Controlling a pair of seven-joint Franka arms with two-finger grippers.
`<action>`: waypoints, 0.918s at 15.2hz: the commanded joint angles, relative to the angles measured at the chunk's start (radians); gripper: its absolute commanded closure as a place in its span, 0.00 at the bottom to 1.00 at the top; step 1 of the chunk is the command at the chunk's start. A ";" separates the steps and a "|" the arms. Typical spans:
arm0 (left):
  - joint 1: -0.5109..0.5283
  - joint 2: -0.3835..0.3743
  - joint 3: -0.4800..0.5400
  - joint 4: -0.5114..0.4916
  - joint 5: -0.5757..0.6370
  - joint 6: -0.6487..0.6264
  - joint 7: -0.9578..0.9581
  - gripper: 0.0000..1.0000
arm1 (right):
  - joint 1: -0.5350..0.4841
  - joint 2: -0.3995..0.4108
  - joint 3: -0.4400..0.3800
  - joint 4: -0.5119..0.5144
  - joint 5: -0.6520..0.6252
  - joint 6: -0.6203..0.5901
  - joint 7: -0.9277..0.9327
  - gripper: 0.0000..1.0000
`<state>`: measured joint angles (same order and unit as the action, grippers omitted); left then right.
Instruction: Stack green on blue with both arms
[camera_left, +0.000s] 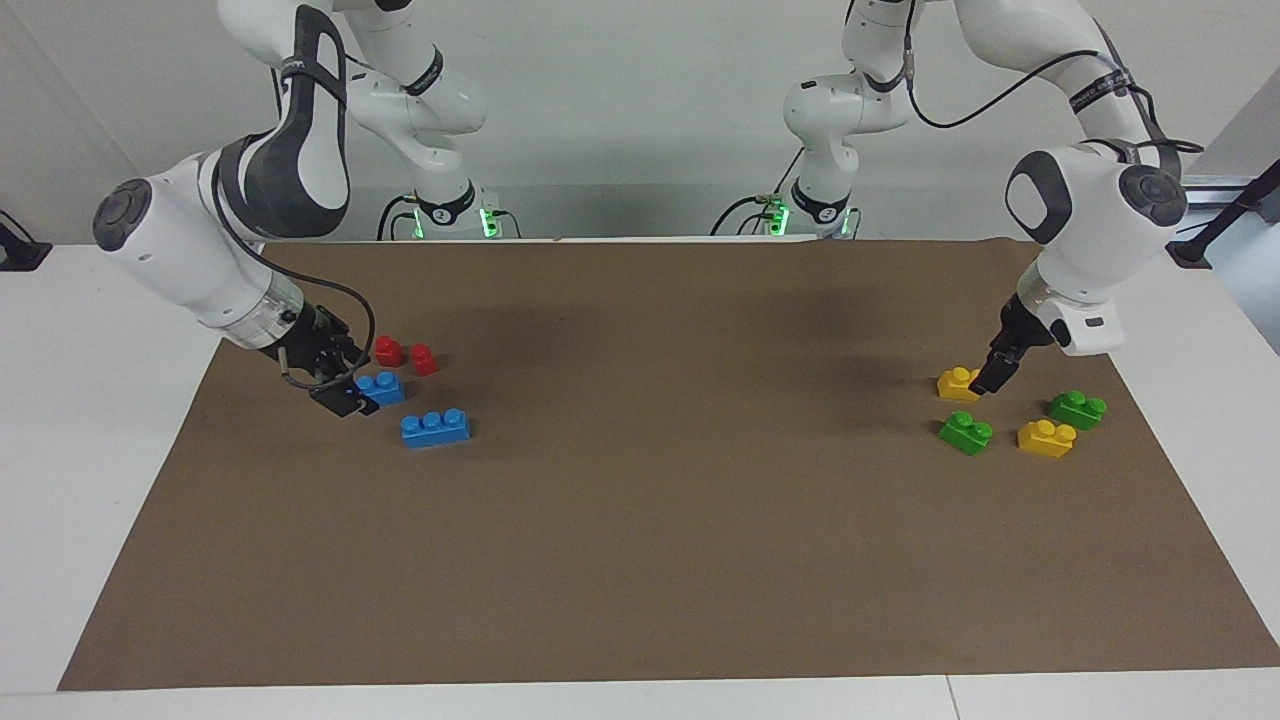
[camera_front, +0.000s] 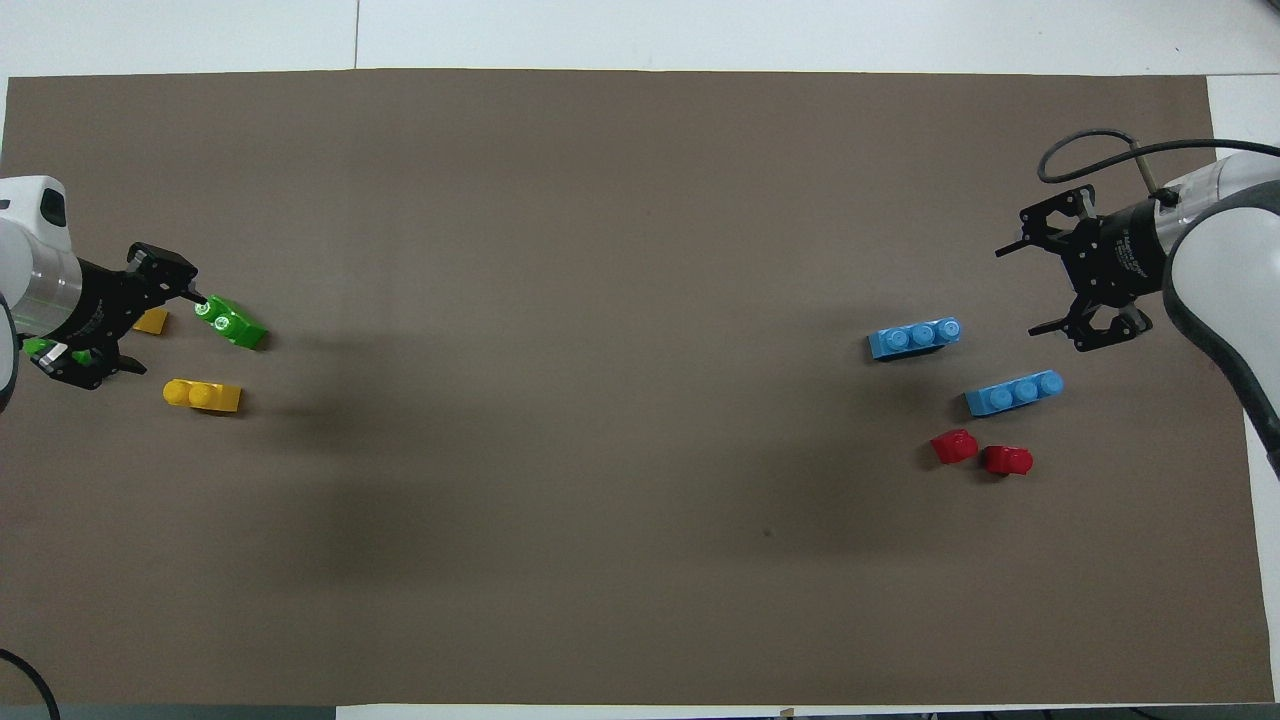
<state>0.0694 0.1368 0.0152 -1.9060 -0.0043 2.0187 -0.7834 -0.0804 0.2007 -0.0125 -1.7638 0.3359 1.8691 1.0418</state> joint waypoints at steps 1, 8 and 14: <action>0.036 0.063 -0.008 0.045 -0.029 0.054 -0.027 0.00 | -0.019 0.034 0.005 0.021 0.044 0.022 0.040 0.08; 0.041 0.177 -0.008 0.105 -0.033 0.135 -0.030 0.00 | -0.021 0.101 0.005 0.032 0.068 0.053 0.072 0.08; 0.039 0.216 -0.008 0.099 -0.033 0.195 -0.036 0.00 | -0.015 0.154 0.005 0.029 0.124 0.080 0.067 0.07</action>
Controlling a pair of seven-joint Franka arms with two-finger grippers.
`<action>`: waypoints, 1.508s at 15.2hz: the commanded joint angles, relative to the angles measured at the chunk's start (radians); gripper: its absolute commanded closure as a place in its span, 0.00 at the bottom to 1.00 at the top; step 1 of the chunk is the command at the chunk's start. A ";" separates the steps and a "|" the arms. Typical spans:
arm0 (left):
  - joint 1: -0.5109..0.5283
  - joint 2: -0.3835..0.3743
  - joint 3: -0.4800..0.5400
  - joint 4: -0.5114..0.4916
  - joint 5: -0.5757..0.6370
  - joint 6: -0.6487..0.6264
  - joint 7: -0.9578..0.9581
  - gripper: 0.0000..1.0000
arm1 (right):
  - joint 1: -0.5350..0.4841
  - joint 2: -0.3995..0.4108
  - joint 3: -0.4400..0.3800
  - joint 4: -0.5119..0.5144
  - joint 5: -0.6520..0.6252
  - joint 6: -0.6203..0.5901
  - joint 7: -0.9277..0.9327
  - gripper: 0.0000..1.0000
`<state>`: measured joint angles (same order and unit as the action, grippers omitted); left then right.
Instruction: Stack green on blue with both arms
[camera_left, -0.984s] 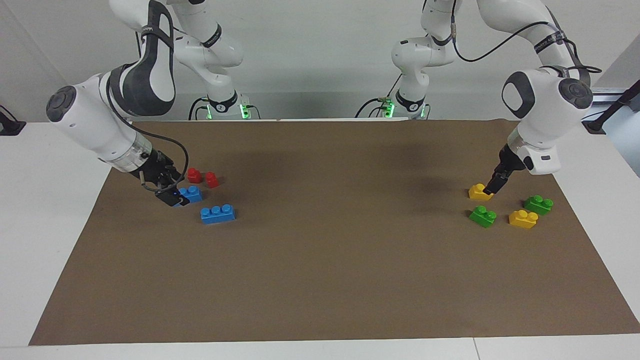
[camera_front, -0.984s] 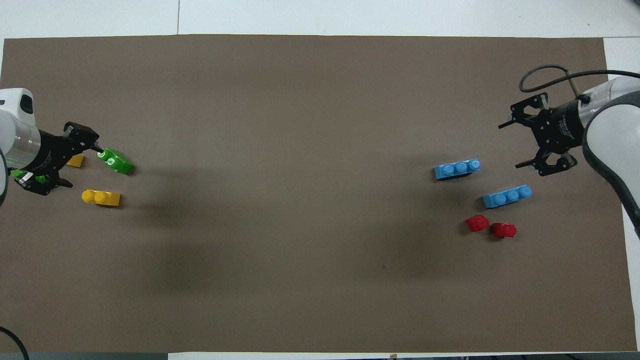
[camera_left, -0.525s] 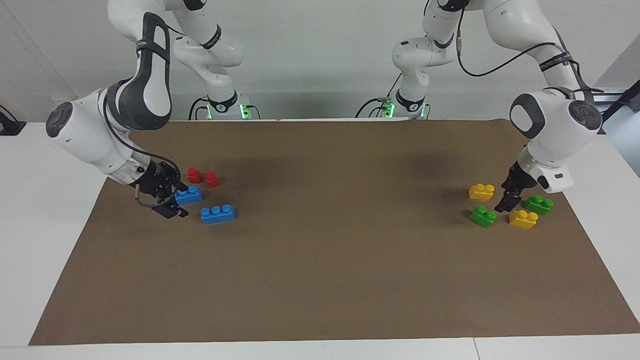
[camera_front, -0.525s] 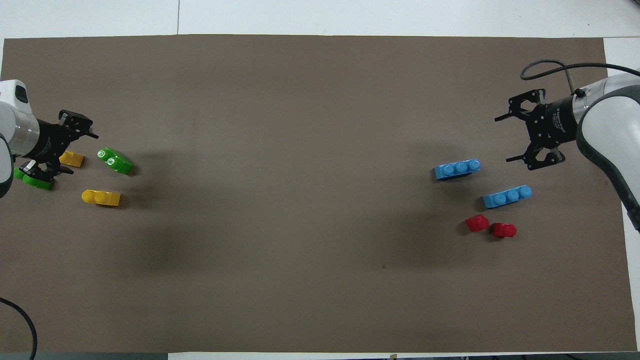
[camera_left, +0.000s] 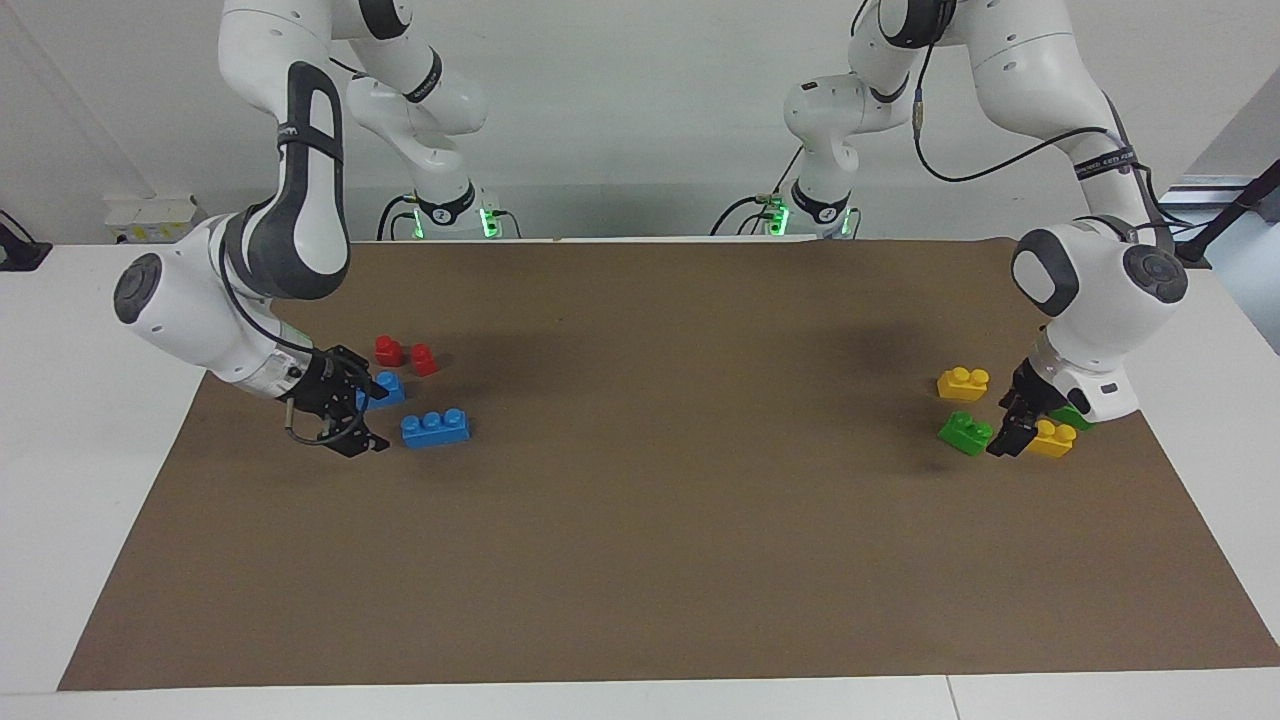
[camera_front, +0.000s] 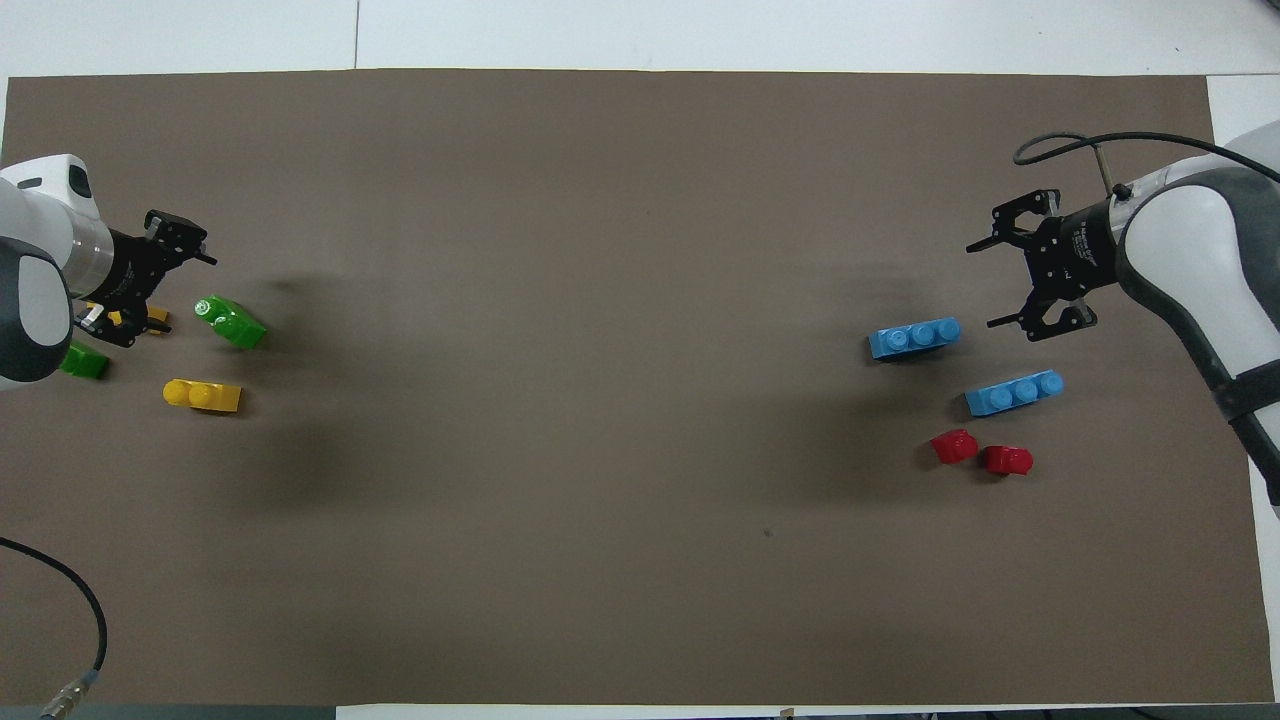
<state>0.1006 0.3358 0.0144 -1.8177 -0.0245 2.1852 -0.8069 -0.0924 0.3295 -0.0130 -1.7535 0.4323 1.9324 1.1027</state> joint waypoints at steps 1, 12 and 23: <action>0.010 0.028 -0.007 0.008 -0.012 0.040 -0.012 0.00 | 0.002 0.032 0.005 0.014 0.028 0.032 0.005 0.07; -0.001 0.037 -0.007 -0.071 -0.012 0.093 -0.017 0.00 | 0.011 0.039 0.007 -0.061 0.029 0.063 -0.020 0.06; -0.005 0.035 -0.007 -0.075 -0.011 0.105 -0.009 1.00 | 0.010 0.052 0.007 -0.118 0.075 0.143 -0.058 0.06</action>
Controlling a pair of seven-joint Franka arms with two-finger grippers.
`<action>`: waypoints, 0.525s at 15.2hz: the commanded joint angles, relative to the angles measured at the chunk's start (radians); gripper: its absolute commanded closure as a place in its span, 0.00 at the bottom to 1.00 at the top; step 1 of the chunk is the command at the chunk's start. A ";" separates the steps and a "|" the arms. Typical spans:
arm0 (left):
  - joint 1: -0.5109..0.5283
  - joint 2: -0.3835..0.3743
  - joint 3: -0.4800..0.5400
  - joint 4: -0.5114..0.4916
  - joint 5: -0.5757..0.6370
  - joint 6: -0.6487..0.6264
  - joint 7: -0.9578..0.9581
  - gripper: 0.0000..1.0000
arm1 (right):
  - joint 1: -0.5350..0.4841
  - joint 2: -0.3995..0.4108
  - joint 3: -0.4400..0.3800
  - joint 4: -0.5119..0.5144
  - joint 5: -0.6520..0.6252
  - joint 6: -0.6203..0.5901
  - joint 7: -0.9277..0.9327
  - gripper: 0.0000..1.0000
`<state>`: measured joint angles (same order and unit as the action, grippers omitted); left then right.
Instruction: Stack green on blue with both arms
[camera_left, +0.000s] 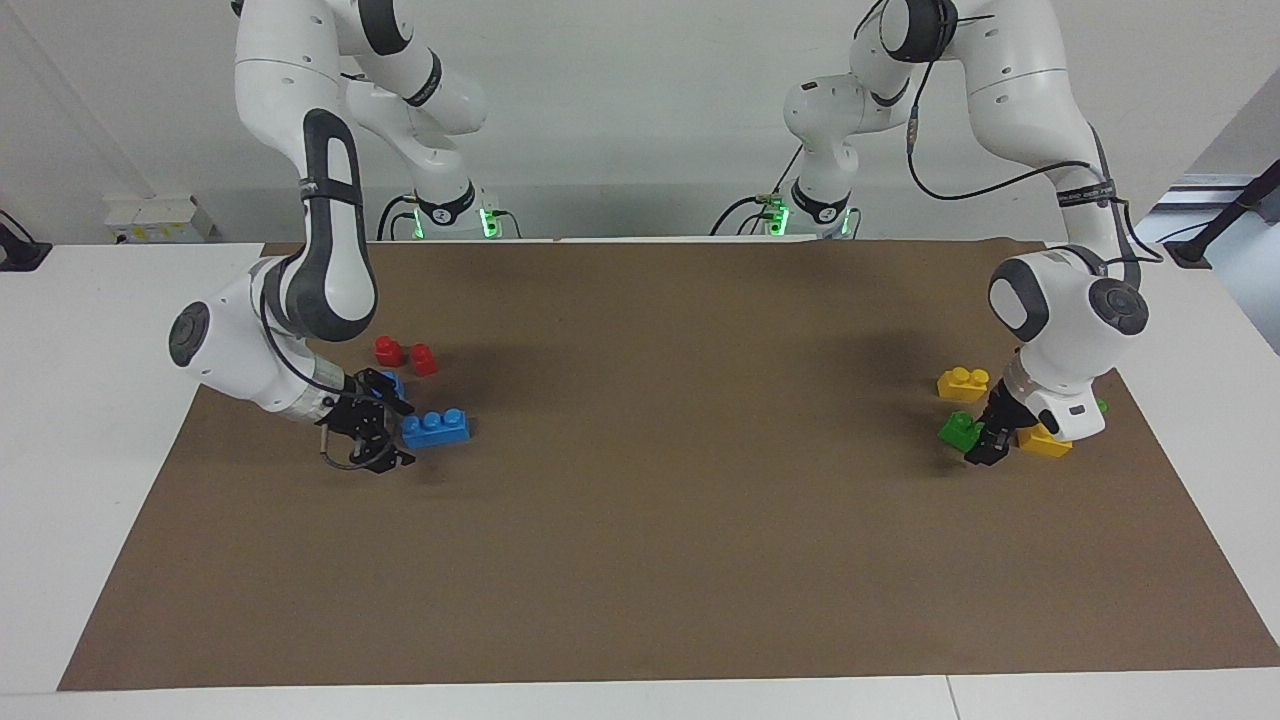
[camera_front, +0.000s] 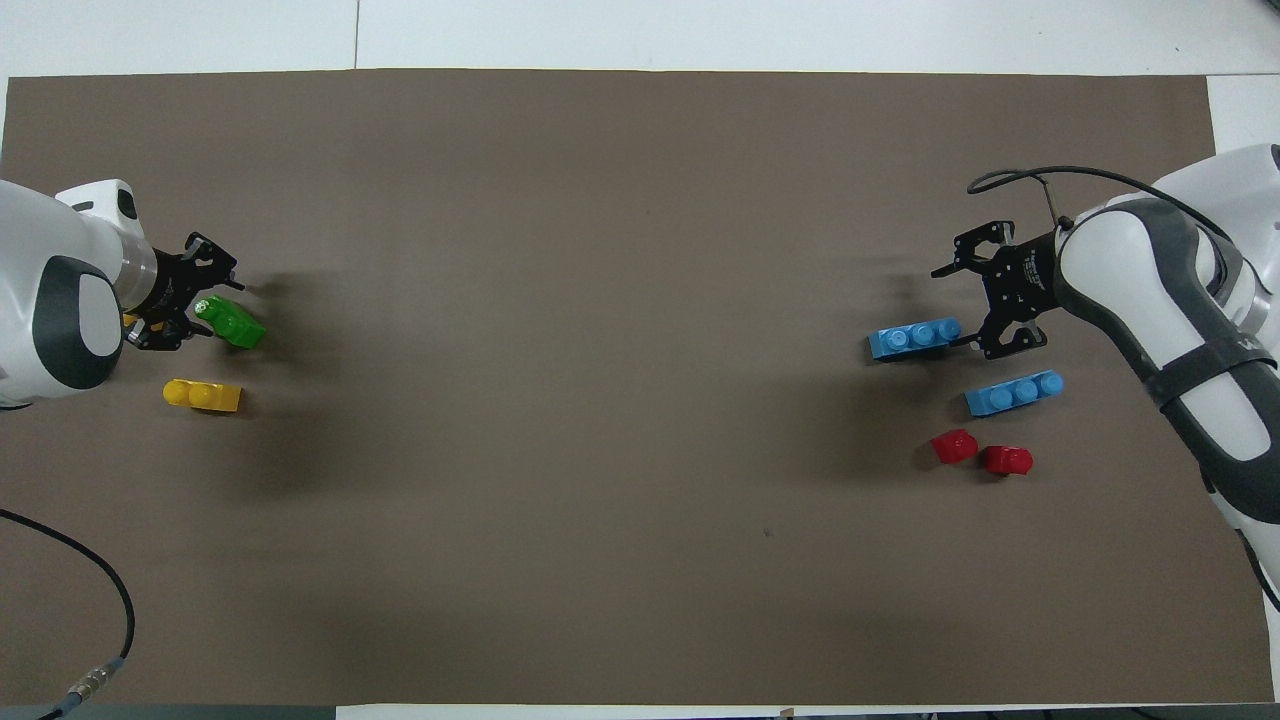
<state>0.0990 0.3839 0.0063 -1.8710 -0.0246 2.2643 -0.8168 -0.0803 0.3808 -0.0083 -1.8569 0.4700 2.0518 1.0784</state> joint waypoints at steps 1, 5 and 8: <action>-0.004 -0.013 0.001 -0.019 -0.009 0.024 0.004 1.00 | -0.001 0.001 0.002 -0.016 0.044 0.028 -0.034 0.06; -0.005 -0.017 0.001 -0.010 -0.009 0.002 0.002 1.00 | -0.003 0.012 0.002 -0.024 0.050 0.056 -0.034 0.11; -0.005 -0.049 0.000 0.007 -0.009 -0.063 0.004 1.00 | 0.000 0.013 0.002 -0.027 0.052 0.070 -0.032 0.23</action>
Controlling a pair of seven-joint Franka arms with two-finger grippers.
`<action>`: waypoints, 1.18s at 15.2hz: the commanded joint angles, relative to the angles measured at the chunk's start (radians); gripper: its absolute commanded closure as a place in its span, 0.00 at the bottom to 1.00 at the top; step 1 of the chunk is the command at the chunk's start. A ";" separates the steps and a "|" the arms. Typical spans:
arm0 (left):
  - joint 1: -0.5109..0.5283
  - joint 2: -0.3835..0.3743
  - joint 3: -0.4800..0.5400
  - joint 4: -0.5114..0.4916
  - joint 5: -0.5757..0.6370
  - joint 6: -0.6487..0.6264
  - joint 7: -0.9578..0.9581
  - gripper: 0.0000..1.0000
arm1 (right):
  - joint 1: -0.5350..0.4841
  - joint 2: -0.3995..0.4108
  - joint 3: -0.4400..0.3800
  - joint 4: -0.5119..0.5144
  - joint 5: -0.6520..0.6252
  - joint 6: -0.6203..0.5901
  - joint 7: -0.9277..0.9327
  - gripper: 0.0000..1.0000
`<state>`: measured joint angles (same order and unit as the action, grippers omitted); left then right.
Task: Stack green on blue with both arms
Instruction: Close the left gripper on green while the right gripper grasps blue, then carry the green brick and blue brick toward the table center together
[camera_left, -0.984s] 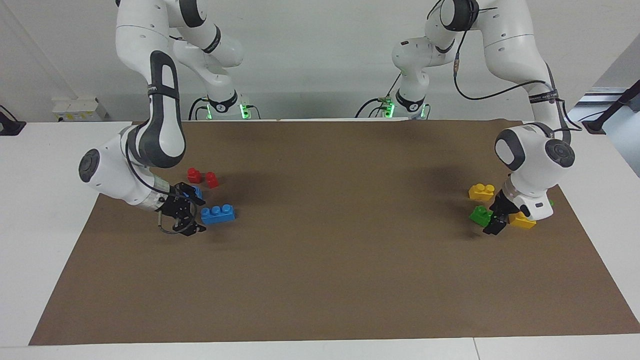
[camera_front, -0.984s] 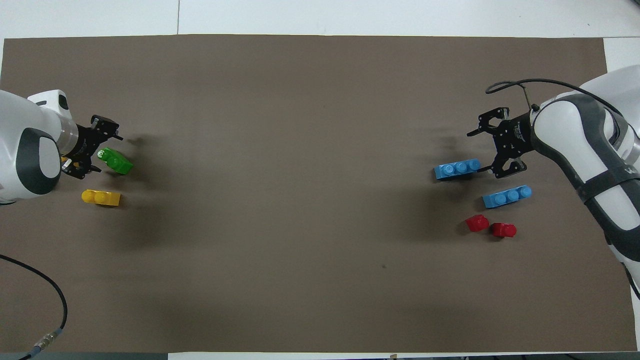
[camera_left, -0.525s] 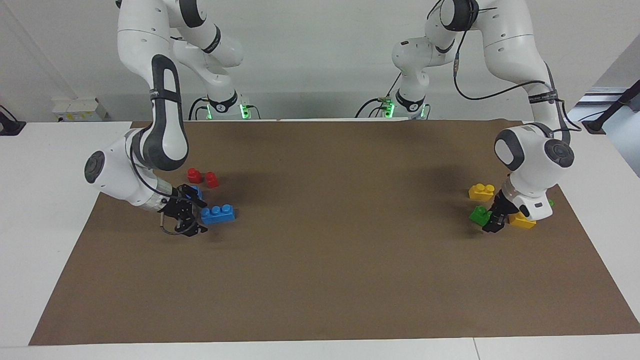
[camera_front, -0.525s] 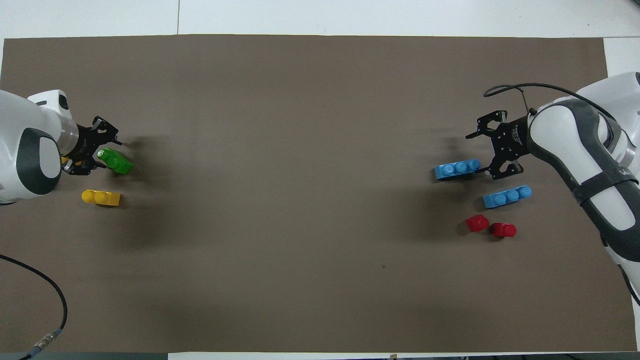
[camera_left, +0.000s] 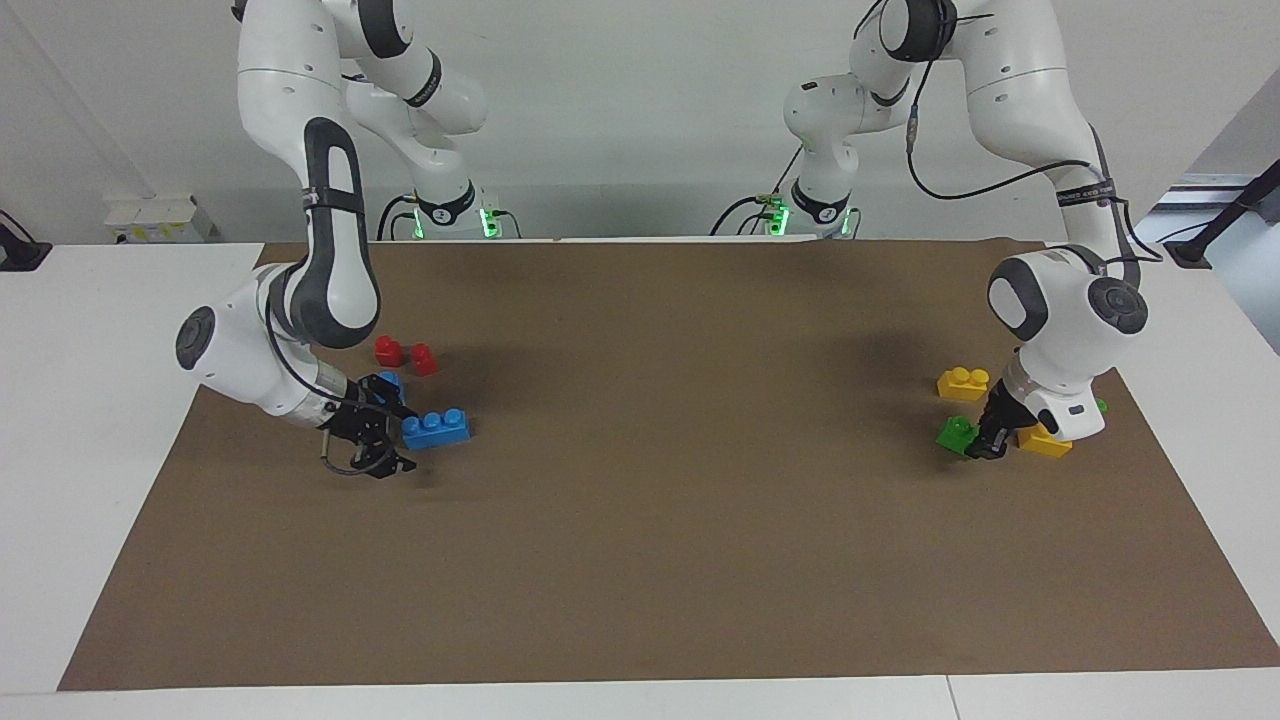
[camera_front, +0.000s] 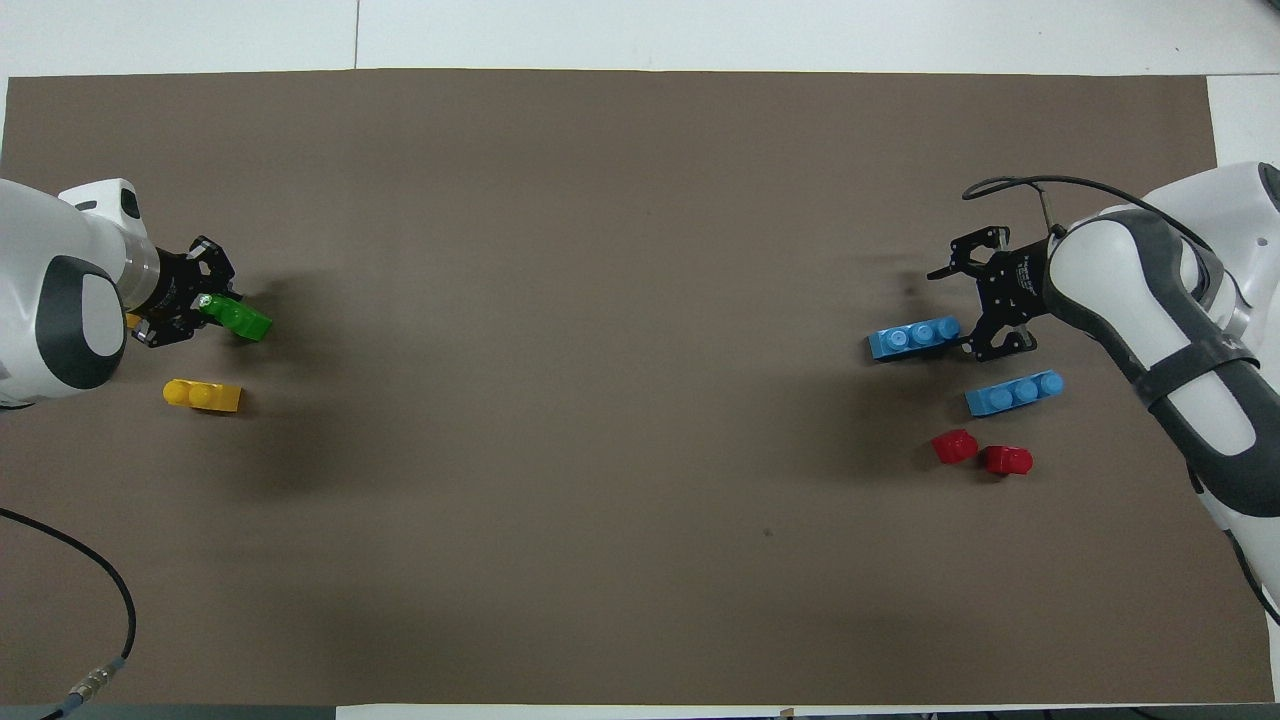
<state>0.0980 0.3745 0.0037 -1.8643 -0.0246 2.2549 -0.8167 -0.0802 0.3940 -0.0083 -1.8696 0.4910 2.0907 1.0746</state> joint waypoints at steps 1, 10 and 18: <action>-0.006 -0.061 0.001 0.001 -0.009 -0.067 -0.001 1.00 | 0.002 -0.001 0.002 -0.016 0.031 0.040 -0.028 0.26; -0.075 -0.242 -0.005 -0.001 -0.009 -0.242 -0.258 1.00 | 0.002 -0.003 0.002 -0.032 0.032 0.052 -0.025 0.69; -0.205 -0.365 -0.007 -0.012 -0.012 -0.342 -0.712 1.00 | 0.020 -0.003 0.014 0.010 0.032 -0.003 -0.027 1.00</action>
<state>-0.0632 0.0494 -0.0146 -1.8521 -0.0259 1.9343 -1.4118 -0.0685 0.3945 0.0028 -1.8833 0.4915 2.1185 1.0745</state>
